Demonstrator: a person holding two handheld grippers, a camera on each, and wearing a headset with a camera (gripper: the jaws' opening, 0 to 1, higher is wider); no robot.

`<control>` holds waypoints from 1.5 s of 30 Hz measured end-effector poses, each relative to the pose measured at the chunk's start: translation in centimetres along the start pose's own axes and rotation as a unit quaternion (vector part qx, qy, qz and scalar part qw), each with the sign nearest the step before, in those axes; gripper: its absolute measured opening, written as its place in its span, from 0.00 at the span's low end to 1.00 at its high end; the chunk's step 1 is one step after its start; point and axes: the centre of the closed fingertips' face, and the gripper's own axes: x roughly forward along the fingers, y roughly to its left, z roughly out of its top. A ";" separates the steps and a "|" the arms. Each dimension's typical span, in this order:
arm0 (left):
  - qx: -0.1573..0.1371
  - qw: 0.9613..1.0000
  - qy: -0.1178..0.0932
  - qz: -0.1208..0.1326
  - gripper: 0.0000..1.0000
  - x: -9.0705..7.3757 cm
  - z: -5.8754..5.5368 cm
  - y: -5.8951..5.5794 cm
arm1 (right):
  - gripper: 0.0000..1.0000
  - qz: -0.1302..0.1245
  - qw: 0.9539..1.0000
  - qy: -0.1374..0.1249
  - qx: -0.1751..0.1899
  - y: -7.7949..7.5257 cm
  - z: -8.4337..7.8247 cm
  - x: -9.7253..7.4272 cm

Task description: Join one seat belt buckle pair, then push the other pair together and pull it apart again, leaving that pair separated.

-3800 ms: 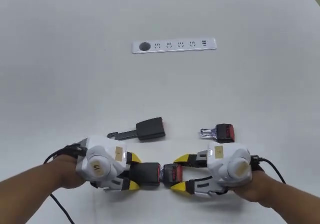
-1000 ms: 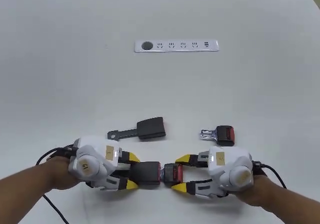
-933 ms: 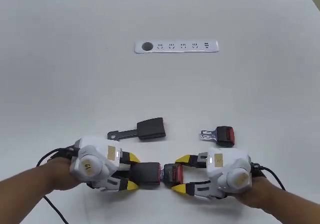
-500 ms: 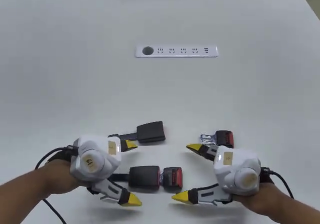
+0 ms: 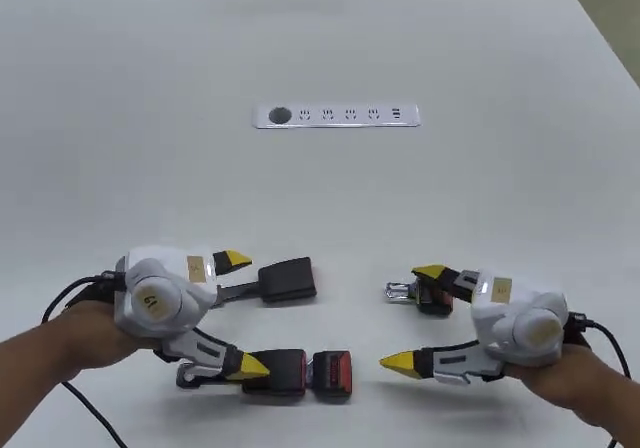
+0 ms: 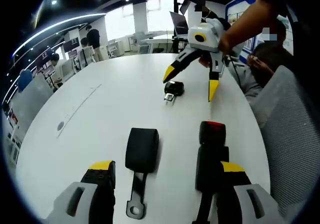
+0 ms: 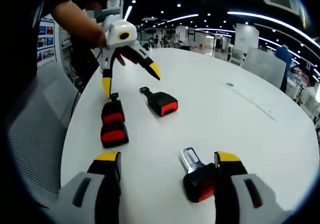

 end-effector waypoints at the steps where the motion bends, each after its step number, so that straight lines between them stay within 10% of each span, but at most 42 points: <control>1: 0.000 1.000 0.000 0.001 0.86 0.1 0.0 0.3 | 0.77 0.001 1.000 0.002 0.000 -0.3 -0.1 -0.1; 15: -0.012 1.000 0.009 -0.010 0.77 2.8 0.0 2.9 | 0.74 0.013 0.998 0.053 -0.014 -3.4 -3.0 -1.1; 45: 0.038 0.997 0.038 -0.060 0.40 5.0 -0.7 2.6 | 0.37 0.078 0.989 0.107 -0.062 -3.8 -4.5 -0.9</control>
